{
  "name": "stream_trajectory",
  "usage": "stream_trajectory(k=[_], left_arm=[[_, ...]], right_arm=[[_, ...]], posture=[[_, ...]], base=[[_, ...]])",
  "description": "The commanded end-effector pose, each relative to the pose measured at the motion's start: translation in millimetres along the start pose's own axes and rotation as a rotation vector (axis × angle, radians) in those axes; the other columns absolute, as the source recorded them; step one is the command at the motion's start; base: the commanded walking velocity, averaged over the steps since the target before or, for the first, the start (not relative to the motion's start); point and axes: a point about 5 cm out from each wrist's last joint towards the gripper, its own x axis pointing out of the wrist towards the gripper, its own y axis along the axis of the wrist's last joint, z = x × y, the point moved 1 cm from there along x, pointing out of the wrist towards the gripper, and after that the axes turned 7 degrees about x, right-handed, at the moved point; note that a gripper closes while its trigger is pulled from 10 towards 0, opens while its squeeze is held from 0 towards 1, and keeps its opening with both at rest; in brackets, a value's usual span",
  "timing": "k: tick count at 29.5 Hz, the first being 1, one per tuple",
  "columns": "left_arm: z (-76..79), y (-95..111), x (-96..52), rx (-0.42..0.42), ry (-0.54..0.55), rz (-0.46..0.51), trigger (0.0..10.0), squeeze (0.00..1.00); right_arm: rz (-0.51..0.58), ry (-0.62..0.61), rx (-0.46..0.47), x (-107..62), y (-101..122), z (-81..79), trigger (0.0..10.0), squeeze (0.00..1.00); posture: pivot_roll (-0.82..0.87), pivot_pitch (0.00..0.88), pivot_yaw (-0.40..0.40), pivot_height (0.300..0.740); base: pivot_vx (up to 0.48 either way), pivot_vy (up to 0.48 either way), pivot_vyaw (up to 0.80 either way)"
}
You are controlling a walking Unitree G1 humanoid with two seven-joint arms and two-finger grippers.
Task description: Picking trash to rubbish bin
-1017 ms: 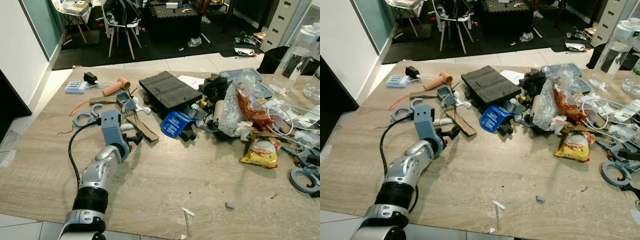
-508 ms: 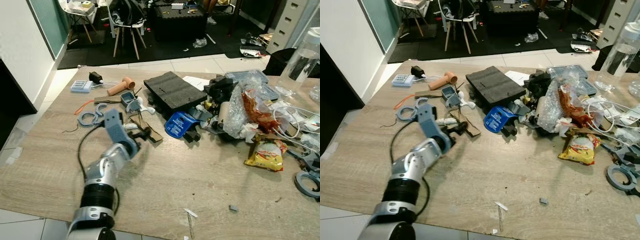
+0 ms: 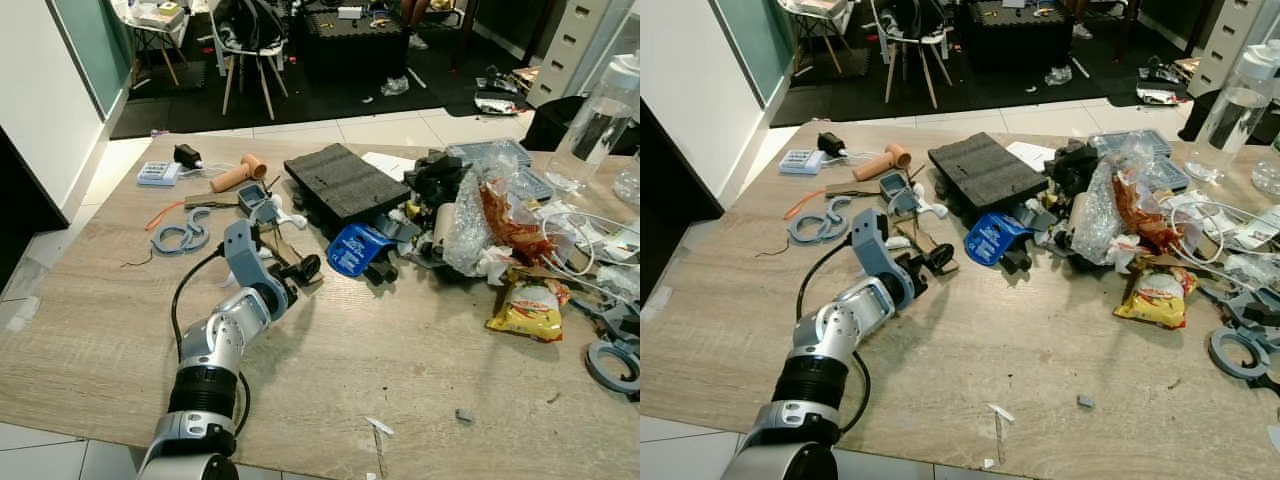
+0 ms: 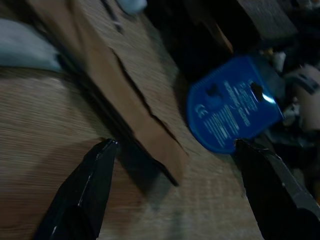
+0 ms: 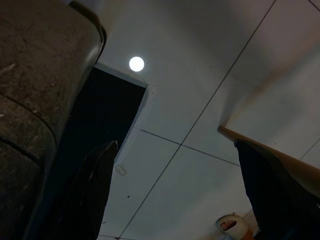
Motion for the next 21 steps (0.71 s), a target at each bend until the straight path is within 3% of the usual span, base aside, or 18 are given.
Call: stream_trajectory(k=[1, 10, 11, 12, 14, 21], left_arm=[[9.5, -41.2, 6.0, -0.047, -0.032, -0.182, 10.0, 0.0], [12.9, -48.3, 8.4, -0.044, -0.052, -0.209, 10.0, 0.0], [13.2, -48.6, 8.7, -0.046, -0.056, -0.208, 6.5, 0.0], [13.4, -49.1, 9.0, -0.05, -0.06, -0.207, 0.5, 0.0], [13.3, -49.2, 9.0, -0.05, -0.061, -0.206, 0.0, 0.0], [7.5, -47.9, 9.3, -0.057, -0.035, -0.194, 0.0, 0.0]], right_arm=[[0.033, 0.069, 0.011, 0.0, 10.4, -22.8, 10.0, 0.0], [0.033, 0.066, 0.013, 0.0, 8.9, -23.4, 10.0, 0.0], [0.032, 0.067, 0.014, 0.0, 8.6, -23.7, 10.0, 0.0], [0.03, 0.067, 0.015, 0.0, 7.5, -24.5, 10.0, 0.0], [0.03, 0.068, 0.015, 0.0, 7.1, -24.9, 10.0, 0.0], [0.023, 0.07, 0.024, 0.0, 3.1, -25.9, 10.0, 0.0]], posture=[[-0.04, 0.03, 0.057, 0.74], [-0.04, 0.026, 0.059, 0.74], [-0.05, 0.024, 0.059, 0.74], [-0.05, 0.026, 0.061, 0.74], [-0.05, 0.026, 0.061, 0.74], [-0.05, 0.032, 0.064, 0.74]], base=[[0.0, 0.0, 0.0], [0.0, 0.0, 0.0], [0.0, 0.0, 0.0], [0.0, 0.0, 0.0], [0.0, 0.0, 0.0], [0.0, 0.0, 0.0]])
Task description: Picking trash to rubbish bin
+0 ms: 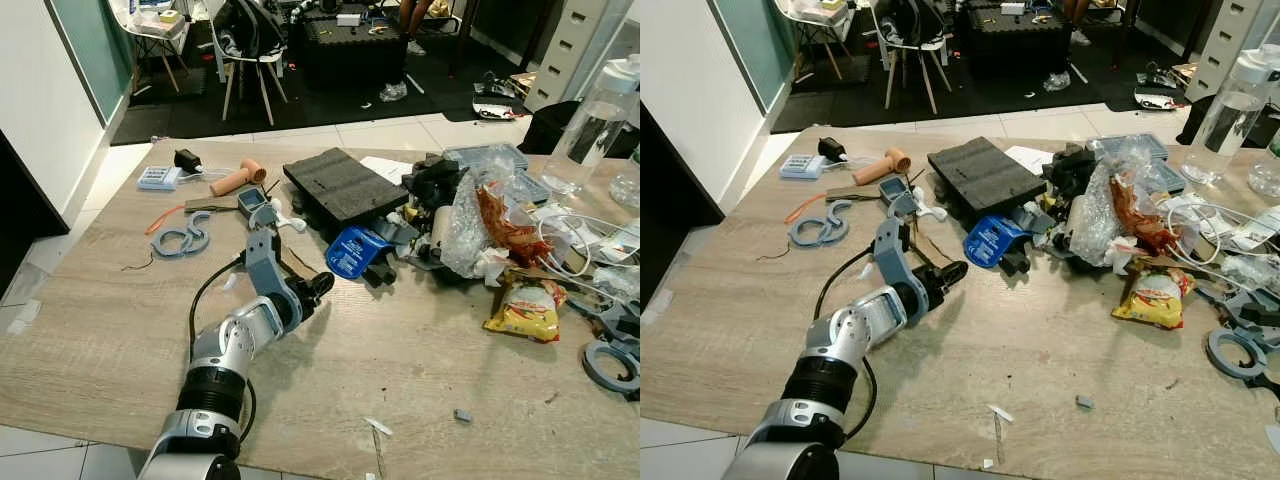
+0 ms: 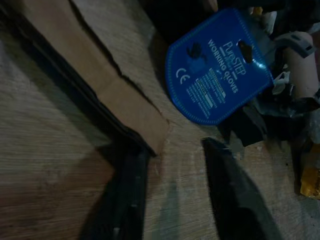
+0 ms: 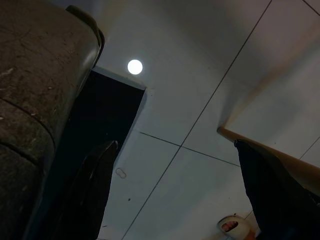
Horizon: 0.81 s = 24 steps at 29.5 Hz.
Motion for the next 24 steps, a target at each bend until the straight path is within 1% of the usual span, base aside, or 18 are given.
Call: stream_trajectory(k=[1, 13, 21, 23, 24], left_arm=[[3.7, -28.8, 6.3, -0.047, 0.017, -0.116, 0.0, 0.0], [-5.6, -29.0, 6.6, -0.054, 0.063, -0.105, 0.0, 0.0], [-7.5, -27.4, 6.3, -0.064, 0.065, -0.09, 0.0, 0.0], [-5.4, -23.0, 6.5, -0.067, 0.044, -0.06, 0.0, 0.0], [0.0, -15.2, 6.0, -0.067, -0.01, -0.016, 0.0, 0.0]], right_arm=[[0.02, 0.075, 0.021, -0.1, 3.5, -24.9, 10.0, 0.0], [0.02, 0.077, 0.02, -0.1, 4.9, -24.5, 10.0, 0.0], [0.02, 0.075, 0.015, -0.1, 4.8, -23.9, 10.0, 0.0], [0.019, 0.075, 0.011, -0.1, 4.5, -24.1, 10.0, 0.0], [0.019, 0.076, 0.01, -0.1, 4.2, -24.2, 10.0, 0.0]], posture=[[-0.05, 0.032, 0.064, 0.74], [-0.05, 0.033, 0.064, 0.74], [-0.05, 0.035, 0.06, 0.74], [-0.05, 0.037, 0.059, 0.74], [-0.05, 0.037, 0.059, 0.74]], base=[[0.0, 0.0, 0.0], [0.0, 0.0, 0.0], [0.0, 0.0, 0.0], [0.0, 0.0, 0.0], [0.0, 0.0, 0.0]])
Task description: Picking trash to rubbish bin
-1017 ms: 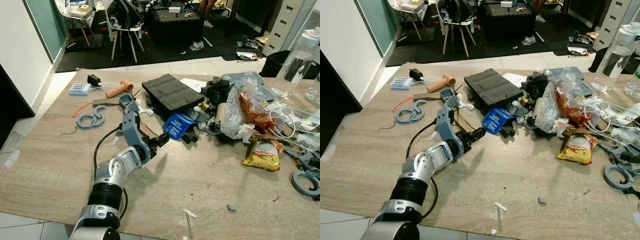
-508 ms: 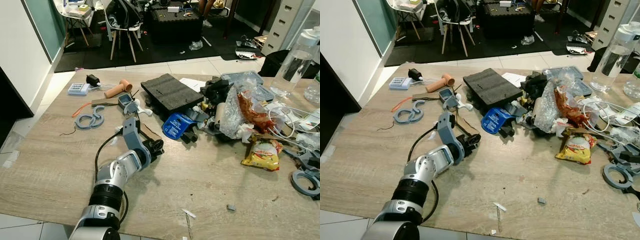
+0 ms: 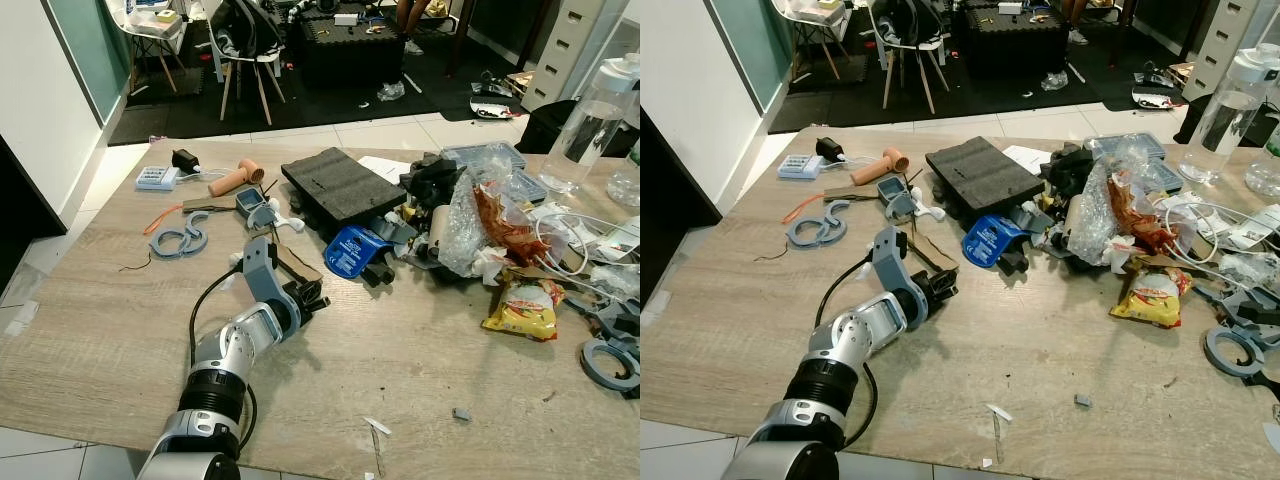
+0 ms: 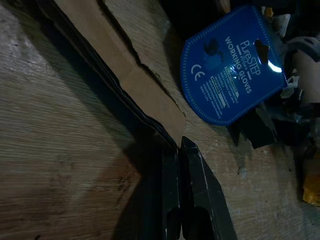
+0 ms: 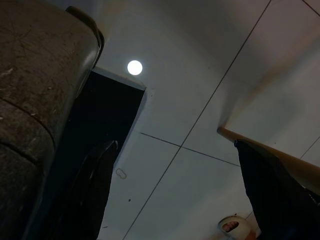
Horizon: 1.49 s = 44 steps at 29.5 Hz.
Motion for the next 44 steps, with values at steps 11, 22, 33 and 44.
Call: stream_trajectory(k=[11, 22, 33, 44], left_arm=[[10.7, -2.0, 0.1, -0.01, -0.093, -0.006, 10.0, 1.0], [2.5, -9.6, 1.2, -0.031, -0.022, -0.049, 10.0, 1.0], [-12.7, -9.7, -2.2, -0.042, 0.076, -0.085, 10.0, 0.0], [-33.0, -10.8, -20.9, 0.028, 0.097, -0.176, 10.0, 0.0]], right_arm=[[0.01, 0.081, 0.005, -0.2, 1.9, -25.3, 10.0, 0.0], [0.004, 0.079, 0.0, -0.2, -0.1, -25.2, 10.0, 0.0], [0.003, 0.08, -0.011, -0.2, -0.3, -25.6, 10.0, 0.0], [0.004, 0.079, -0.02, -0.2, 0.6, -25.9, 10.0, 0.0]], posture=[[-0.04, 0.042, 0.062, 0.74], [-0.05, 0.046, 0.059, 0.74], [-0.05, 0.047, 0.057, 0.74], [-0.05, 0.036, 0.062, 0.74]], base=[[0.0, 0.0, 0.0], [0.0, 0.0, 0.0], [0.0, 0.0, 0.0], [0.0, 0.0, 0.0]])
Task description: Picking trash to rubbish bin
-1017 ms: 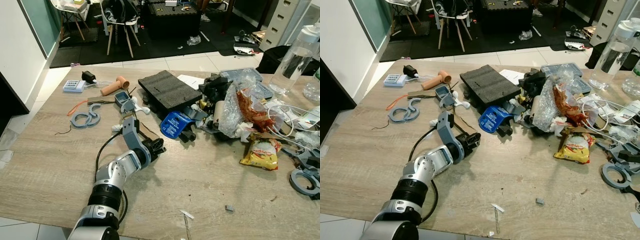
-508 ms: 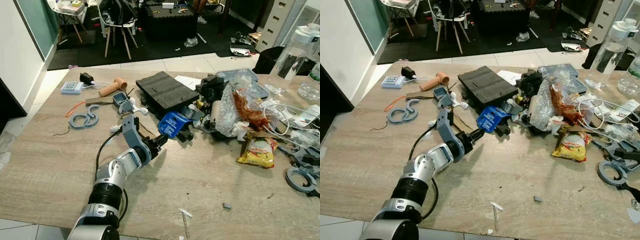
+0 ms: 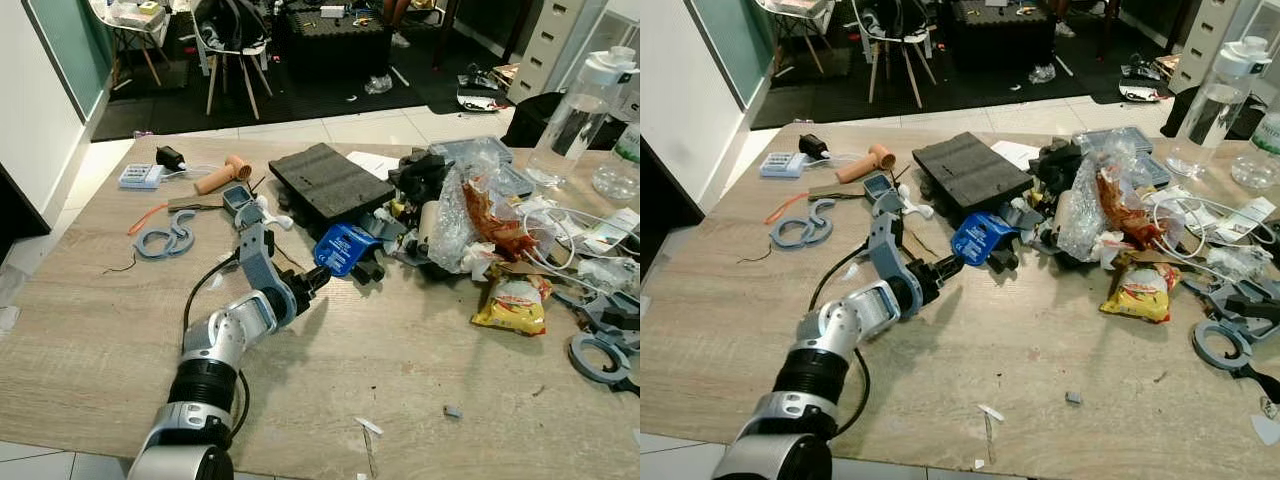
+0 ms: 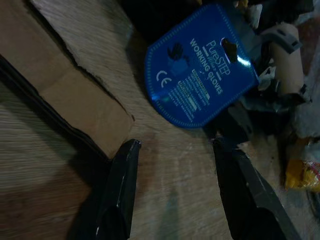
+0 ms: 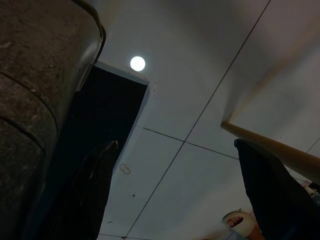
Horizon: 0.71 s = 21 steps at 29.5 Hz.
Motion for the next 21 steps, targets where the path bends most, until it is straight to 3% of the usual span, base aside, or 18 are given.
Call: stream_trajectory(k=[1, 7, 8, 13, 18, 21], left_arm=[[-35.1, -32.5, -12.7, -0.019, 0.135, -0.152, 10.0, 0.0], [-52.1, -34.4, -23.1, -0.022, 0.193, -0.157, 10.0, 0.0], [-58.3, -31.6, -24.4, -0.039, 0.237, -0.121, 10.0, 0.0], [-58.3, -33.3, -24.3, -0.028, 0.247, -0.138, 10.0, 0.0], [-60.8, -39.3, -27.8, 0.024, 0.245, -0.186, 10.0, 0.0], [-75.2, -41.9, -36.2, 0.091, 0.295, -0.215, 10.0, 0.0]], right_arm=[[0.002, 0.073, -0.008, -0.1, 0.8, -23.1, 10.0, 0.0], [0.004, 0.073, -0.015, -0.1, 1.6, -22.9, 10.0, 0.0], [0.006, 0.073, -0.018, -0.1, 2.2, -22.5, 10.0, 0.0], [0.007, 0.073, -0.019, -0.1, 2.6, -21.9, 10.0, 0.0], [0.007, 0.07, -0.018, 0.0, 2.8, -21.5, 10.0, 0.0], [0.005, 0.068, -0.015, 0.0, 2.8, -21.3, 10.0, 0.0]], posture=[[-0.04, 0.031, 0.064, 0.74], [-0.03, 0.03, 0.062, 0.74], [-0.03, 0.03, 0.059, 0.74], [-0.03, 0.032, 0.055, 0.74], [-0.04, 0.033, 0.056, 0.74], [-0.04, 0.034, 0.057, 0.74]], base=[[0.0, 0.0, 0.0], [0.0, 0.0, 0.0], [0.0, 0.0, 0.0], [0.0, 0.0, 0.0], [0.0, 0.0, 0.0], [0.0, 0.0, 0.0]])
